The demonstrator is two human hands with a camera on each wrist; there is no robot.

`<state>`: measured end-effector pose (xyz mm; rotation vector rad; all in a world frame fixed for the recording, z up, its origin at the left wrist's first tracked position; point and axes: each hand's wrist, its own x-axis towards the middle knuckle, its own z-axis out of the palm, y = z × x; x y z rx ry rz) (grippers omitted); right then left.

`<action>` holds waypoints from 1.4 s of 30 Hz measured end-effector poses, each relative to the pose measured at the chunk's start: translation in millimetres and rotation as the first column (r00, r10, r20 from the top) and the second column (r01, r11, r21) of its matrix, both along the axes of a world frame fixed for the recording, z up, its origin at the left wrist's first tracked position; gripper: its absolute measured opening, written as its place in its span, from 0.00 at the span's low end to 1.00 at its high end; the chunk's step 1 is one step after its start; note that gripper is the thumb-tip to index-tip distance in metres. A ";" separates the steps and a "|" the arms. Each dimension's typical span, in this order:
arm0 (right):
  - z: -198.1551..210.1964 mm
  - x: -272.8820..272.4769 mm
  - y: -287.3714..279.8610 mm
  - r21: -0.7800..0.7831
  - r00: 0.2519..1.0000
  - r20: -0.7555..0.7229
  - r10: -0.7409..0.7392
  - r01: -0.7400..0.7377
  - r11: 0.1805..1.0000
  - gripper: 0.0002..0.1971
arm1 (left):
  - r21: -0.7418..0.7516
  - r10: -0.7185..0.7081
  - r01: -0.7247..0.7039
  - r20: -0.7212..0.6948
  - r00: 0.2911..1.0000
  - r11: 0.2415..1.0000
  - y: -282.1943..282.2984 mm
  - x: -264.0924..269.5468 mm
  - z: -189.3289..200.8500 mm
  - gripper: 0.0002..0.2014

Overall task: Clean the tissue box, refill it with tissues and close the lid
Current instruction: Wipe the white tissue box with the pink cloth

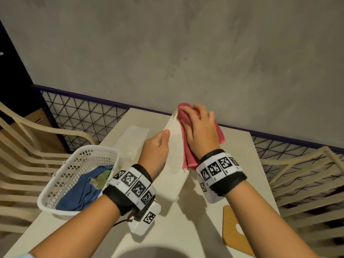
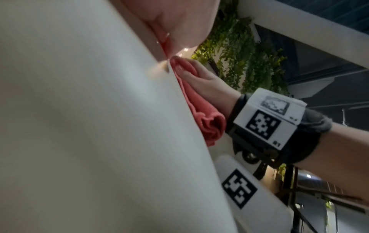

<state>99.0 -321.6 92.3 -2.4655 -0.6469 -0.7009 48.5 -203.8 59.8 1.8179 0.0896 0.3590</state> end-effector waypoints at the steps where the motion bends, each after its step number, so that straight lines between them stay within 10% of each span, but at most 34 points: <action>1: 0.1 4.5 -2.6 0.065 0.998 -0.019 -0.058 0.059 0.996 0.17 | -0.046 -0.002 0.001 -0.021 1.000 0.999 0.2 0.6 0.1 0.20; 7: -3.4 -1.7 -4.6 0.759 0.959 -0.241 0.148 0.092 0.644 0.19 | -0.518 -0.132 0.047 -0.128 0.983 0.854 7.9 9.2 16.2 0.18; 16: -24.7 -6.9 -10.7 0.809 0.823 -0.459 0.336 0.230 0.541 0.21 | -0.694 -0.427 0.215 -0.146 0.893 0.688 28.0 33.5 44.7 0.31; 27: -29.0 -30.6 -8.1 0.610 0.967 -0.235 0.095 0.071 0.789 0.18 | -0.718 -0.338 0.043 -0.272 0.901 0.694 25.3 36.6 30.2 0.27; 32: -27.3 -36.5 17.3 0.142 0.999 0.035 -0.018 0.012 0.990 0.25 | -0.718 -0.314 0.016 -0.285 0.906 0.696 12.1 37.5 34.8 0.24; 42: -13.1 -34.5 -3.5 0.084 0.990 0.063 0.122 -0.127 0.988 0.17 | -0.692 -0.320 0.097 -0.201 0.926 0.716 7.1 29.8 32.0 0.20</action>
